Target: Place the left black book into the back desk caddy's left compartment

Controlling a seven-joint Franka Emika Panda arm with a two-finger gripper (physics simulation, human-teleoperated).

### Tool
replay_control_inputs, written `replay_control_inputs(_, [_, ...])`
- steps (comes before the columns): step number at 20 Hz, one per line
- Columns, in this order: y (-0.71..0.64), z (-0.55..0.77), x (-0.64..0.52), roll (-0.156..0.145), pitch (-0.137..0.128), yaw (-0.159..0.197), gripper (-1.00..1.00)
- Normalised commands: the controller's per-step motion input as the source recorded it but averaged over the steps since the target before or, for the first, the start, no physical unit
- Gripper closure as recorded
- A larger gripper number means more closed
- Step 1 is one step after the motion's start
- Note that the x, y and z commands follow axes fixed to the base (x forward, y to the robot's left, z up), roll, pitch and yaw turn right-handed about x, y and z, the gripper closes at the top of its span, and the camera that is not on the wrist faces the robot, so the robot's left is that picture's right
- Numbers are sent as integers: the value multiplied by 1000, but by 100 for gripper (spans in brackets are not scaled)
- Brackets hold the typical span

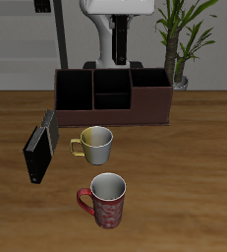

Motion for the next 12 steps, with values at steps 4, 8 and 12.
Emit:
replay_control_inputs(4, [31,-66,-396,86,4,18,100])
replay_control_inputs(8, [-64,66,-314,-7,-38,11,100])
replay_control_inputs(12, [-125,55,-419,-15,-11,13,100])
